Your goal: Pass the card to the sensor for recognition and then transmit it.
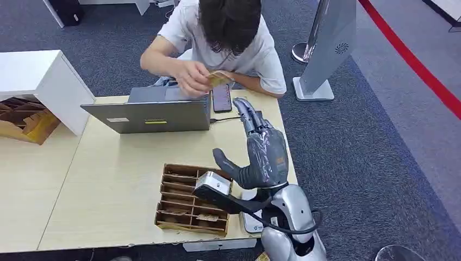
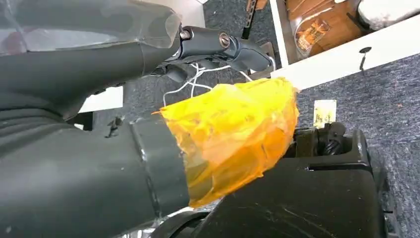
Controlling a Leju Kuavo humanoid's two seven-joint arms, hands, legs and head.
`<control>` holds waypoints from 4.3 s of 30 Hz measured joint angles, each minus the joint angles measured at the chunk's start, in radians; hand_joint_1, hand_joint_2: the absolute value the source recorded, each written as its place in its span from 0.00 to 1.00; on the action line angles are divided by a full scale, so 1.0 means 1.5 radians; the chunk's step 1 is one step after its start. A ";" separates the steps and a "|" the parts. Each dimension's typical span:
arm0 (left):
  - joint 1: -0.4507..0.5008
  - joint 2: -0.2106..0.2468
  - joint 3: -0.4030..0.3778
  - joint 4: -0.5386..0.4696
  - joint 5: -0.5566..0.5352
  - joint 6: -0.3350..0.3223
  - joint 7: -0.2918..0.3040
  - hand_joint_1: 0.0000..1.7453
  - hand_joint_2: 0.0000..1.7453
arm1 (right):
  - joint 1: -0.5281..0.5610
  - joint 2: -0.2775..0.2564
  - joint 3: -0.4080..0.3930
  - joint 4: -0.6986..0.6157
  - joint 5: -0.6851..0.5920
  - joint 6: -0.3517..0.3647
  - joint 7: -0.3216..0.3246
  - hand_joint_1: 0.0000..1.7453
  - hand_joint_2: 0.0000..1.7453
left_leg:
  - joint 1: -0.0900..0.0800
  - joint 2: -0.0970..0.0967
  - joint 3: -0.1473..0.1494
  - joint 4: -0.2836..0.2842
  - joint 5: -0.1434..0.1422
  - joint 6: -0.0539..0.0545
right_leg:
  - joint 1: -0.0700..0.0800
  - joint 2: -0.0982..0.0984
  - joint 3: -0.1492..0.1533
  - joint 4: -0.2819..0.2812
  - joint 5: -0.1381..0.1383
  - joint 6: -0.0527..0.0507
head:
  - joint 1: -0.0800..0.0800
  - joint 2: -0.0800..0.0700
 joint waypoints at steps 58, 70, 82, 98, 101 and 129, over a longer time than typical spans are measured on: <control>0.022 0.011 0.028 0.002 0.086 0.077 0.028 0.00 0.00 | 0.168 -0.070 0.049 -0.121 0.029 0.118 -0.069 0.00 1.00 | 0.000 0.000 0.000 0.000 0.000 0.000 | 0.000 0.000 0.000 0.000 0.000 0.000 | 0.000 0.000; 0.021 0.011 0.018 0.002 0.084 0.070 0.028 0.00 0.00 | 0.130 -0.082 0.084 -0.052 0.062 0.129 -0.047 0.00 1.00 | 0.000 0.000 0.000 0.000 0.000 0.000 | 0.000 0.000 0.000 0.000 0.000 0.000 | 0.000 0.000; 0.021 0.011 0.007 0.002 0.088 0.068 0.028 0.00 0.00 | 0.120 -0.127 0.134 0.055 0.051 0.057 -0.039 0.00 1.00 | 0.000 0.000 0.000 0.000 0.000 0.000 | 0.000 0.000 0.000 0.000 0.000 0.000 | 0.000 0.000; 0.021 0.011 0.001 0.002 0.081 0.066 0.027 0.00 0.00 | 0.101 -0.148 0.172 0.101 0.035 0.071 -0.020 0.00 1.00 | 0.000 0.000 0.000 0.000 0.000 0.000 | 0.000 0.000 0.000 0.000 0.000 0.000 | 0.000 0.000; 0.021 0.011 0.001 0.002 0.078 0.065 0.025 0.00 0.00 | 0.099 -0.148 0.173 0.109 0.033 0.072 -0.016 0.00 1.00 | 0.000 0.000 0.000 0.000 0.000 0.000 | 0.000 0.000 0.000 0.000 0.000 0.000 | 0.000 0.000; 0.021 0.011 0.001 0.002 0.069 0.059 0.023 0.00 0.00 | 0.095 -0.147 0.174 0.162 0.028 0.071 0.008 0.11 1.00 | 0.000 0.000 0.000 0.000 0.000 0.000 | 0.000 0.000 0.000 0.000 0.000 0.000 | 0.000 0.000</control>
